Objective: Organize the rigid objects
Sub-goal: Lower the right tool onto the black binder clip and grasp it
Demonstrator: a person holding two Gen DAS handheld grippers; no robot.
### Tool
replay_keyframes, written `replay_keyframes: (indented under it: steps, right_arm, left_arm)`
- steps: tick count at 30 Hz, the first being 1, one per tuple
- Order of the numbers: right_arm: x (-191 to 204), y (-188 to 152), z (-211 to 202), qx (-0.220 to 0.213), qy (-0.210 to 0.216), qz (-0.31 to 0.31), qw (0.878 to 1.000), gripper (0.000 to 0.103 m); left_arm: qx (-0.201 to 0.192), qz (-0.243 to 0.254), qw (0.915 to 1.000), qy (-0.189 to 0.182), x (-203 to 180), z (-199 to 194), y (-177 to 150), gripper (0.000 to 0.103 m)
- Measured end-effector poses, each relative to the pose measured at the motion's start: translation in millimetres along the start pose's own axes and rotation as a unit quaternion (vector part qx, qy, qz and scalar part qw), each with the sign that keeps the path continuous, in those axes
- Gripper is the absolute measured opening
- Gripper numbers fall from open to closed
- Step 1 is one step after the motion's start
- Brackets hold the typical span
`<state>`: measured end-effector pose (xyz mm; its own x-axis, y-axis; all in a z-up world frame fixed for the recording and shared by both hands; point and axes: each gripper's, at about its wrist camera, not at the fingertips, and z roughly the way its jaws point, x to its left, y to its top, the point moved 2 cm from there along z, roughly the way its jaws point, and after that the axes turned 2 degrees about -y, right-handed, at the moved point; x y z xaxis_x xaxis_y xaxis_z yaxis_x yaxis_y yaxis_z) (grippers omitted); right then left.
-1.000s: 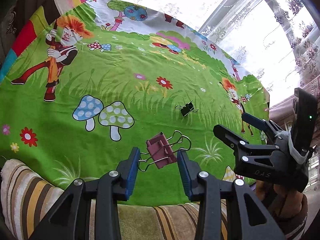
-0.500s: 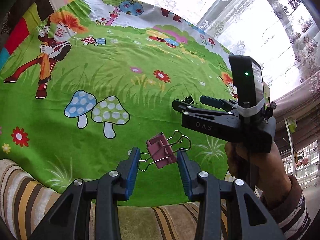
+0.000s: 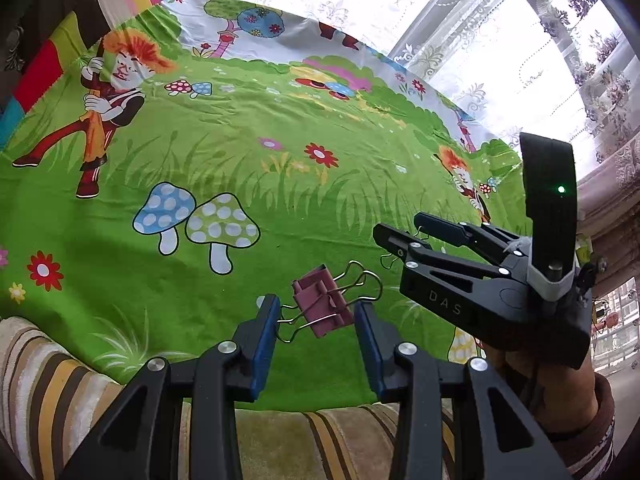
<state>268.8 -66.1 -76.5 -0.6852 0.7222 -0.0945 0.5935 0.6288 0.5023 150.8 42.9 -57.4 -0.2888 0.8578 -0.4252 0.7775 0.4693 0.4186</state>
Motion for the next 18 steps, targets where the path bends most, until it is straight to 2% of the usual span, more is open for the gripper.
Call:
replay_keyframes:
  steps: [2,4,10,14,15,16,17,18]
  right_arm:
    - [3.1,-4.7,-15.0,-0.008,-0.008,0.002,1.0,0.052]
    - [5.9,-9.0,-30.1,-0.013,-0.019,0.004,1.0,0.035]
    - [8.3,-24.1,-68.8,-0.033,-0.024,0.025,0.999,0.035]
    - [-4.7,-35.3,-77.0,-0.033,-0.013,0.061,0.998,0.035]
    - [-10.3,-36.9,-74.7,-0.027,-0.009,0.072,0.997,0.037]
    - [-15.0,-37.7,-70.2,-0.015,-0.007,0.081,0.997,0.056]
    - [-19.8,-38.8,-64.6,-0.004,-0.004,0.092,0.996,0.078]
    - [-23.0,-39.2,-58.8,0.003,0.002,0.101,0.995,0.085]
  left_arm:
    - [-0.005,0.001,1.0,0.0,-0.8,-3.4,-1.0,0.039]
    - [-0.01,0.003,0.9999,0.0,-1.8,-7.9,-2.2,0.039]
    - [-0.021,0.011,0.9997,-0.001,-7.2,-16.1,-4.6,0.039]
    - [-0.022,0.008,0.9997,0.002,-6.8,-17.0,-5.5,0.039]
    - [-0.022,0.008,0.9997,0.003,-6.9,-17.0,-5.8,0.039]
    - [-0.022,0.009,0.9997,0.004,-6.9,-17.0,-6.1,0.039]
    - [-0.022,0.009,0.9997,0.005,-7.2,-16.8,-6.1,0.039]
    - [-0.022,0.01,0.9997,0.006,-7.7,-15.9,-5.9,0.039]
